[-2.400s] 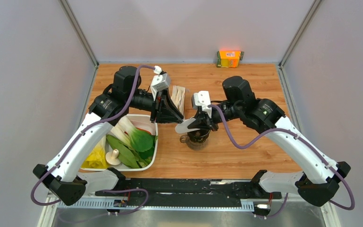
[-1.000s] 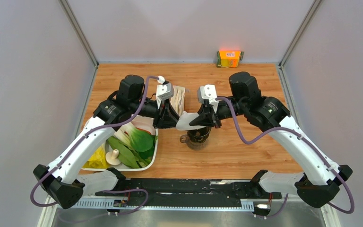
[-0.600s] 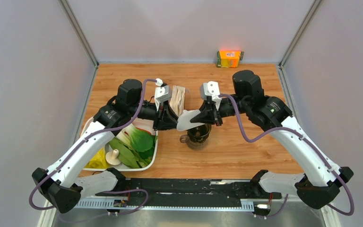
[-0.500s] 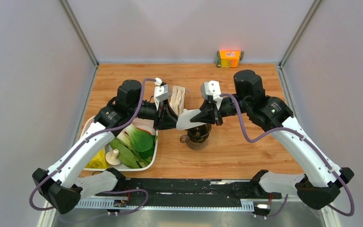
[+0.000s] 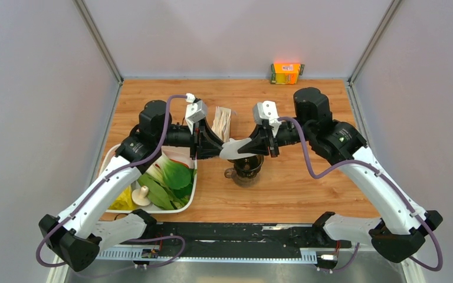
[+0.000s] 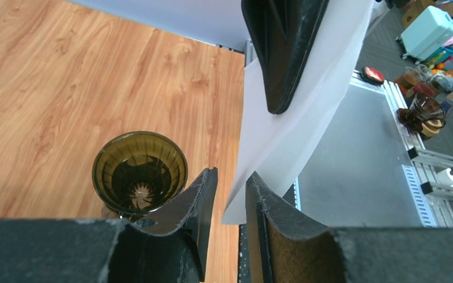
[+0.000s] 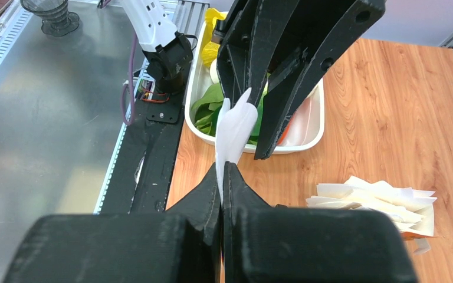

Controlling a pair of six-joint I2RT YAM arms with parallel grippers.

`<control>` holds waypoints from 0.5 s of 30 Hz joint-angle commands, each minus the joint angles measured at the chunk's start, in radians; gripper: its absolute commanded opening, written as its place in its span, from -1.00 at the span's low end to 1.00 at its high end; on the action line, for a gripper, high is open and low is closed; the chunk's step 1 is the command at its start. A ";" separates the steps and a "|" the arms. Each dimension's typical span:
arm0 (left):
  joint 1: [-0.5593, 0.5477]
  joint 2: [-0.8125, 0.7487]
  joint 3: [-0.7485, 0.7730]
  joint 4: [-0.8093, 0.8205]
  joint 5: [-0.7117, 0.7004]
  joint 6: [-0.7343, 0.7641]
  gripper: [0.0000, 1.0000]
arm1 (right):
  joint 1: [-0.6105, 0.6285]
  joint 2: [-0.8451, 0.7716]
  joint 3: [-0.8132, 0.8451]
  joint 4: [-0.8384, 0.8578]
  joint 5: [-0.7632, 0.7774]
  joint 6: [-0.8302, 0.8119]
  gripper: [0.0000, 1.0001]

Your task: Place the coffee filter in the dripper

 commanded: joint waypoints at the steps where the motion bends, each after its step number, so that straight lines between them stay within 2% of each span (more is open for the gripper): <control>1: -0.006 -0.006 0.075 0.039 0.028 -0.005 -0.31 | -0.004 0.005 -0.001 0.040 -0.043 -0.002 -1.00; 15: -0.058 0.034 0.203 0.006 -0.061 -0.009 -0.34 | -0.003 0.040 0.004 -0.001 -0.016 -0.023 -1.00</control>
